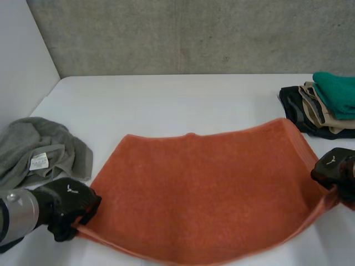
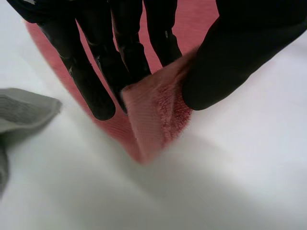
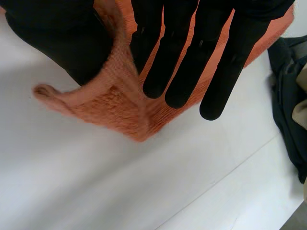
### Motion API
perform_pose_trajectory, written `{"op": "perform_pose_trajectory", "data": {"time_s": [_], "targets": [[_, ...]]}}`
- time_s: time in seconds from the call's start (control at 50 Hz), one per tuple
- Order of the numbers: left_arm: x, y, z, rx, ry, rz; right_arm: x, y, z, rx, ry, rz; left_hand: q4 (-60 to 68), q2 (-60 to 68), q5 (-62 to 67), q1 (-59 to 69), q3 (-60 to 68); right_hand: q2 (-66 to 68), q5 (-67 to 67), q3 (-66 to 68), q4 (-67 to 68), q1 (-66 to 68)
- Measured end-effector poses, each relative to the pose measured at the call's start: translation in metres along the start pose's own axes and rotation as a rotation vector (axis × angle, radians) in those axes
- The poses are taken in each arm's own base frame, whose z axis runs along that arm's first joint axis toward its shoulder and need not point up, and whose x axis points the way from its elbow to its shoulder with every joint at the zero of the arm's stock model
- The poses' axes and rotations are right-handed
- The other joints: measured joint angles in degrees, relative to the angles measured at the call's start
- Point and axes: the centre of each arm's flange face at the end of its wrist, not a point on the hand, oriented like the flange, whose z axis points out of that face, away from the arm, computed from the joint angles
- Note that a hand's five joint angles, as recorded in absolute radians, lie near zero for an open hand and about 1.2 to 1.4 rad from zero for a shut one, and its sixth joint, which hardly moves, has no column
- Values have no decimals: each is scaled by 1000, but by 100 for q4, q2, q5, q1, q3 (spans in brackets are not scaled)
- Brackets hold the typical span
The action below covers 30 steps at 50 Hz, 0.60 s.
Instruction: Fold the laundry.
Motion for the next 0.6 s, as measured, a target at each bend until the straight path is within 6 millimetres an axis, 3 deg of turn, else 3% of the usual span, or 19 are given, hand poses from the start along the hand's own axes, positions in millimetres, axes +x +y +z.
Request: {"op": "perform_pose_trajectory", "data": {"time_s": [0.16, 0.22, 0.3, 0.34, 0.44, 0.46, 0.5, 0.56, 0.6], "targets": [[-42, -40, 55, 222, -188, -9, 10, -31, 32, 94, 109, 36, 0, 0, 1, 0, 0, 0, 0, 0, 0, 0], [-66, -69, 75, 356, -289, -9, 31, -54, 43, 172, 216, 75, 1, 0, 0, 0, 0, 0, 0, 0, 0, 0], [-95, -105, 83, 518, -414, 6, 64, -83, 45, 291, 375, 126, 1, 1, 0, 0, 1, 0, 0, 0, 0, 0], [-127, -142, 77, 694, -557, 26, 108, -115, 32, 465, 582, 194, 1, 2, 1, 0, 1, 0, 0, 0, 0, 0], [-174, -192, 45, 1000, -802, 27, 174, -153, -12, 826, 918, 306, 2, 2, 0, 0, 2, 0, 0, 0, 1, 0], [-179, -197, 41, 1037, -827, 22, 177, -155, -16, 850, 936, 311, 2, 2, 0, 0, 2, 0, 0, 0, 1, 0], [-193, -210, 23, 1164, -903, -2, 198, -165, -41, 1048, 1071, 338, 2, 2, 1, 0, 2, 0, 0, 1, 1, 0], [-203, -216, 10, 1265, -942, -49, 208, -170, -61, 1213, 1159, 330, 2, 2, 17, 0, 2, 0, 0, 0, 2, 0], [-205, -214, 10, 1279, -936, -77, 207, -171, -63, 1258, 1171, 318, 2, 2, 28, 0, 2, 0, 0, 0, 2, 0]]}}
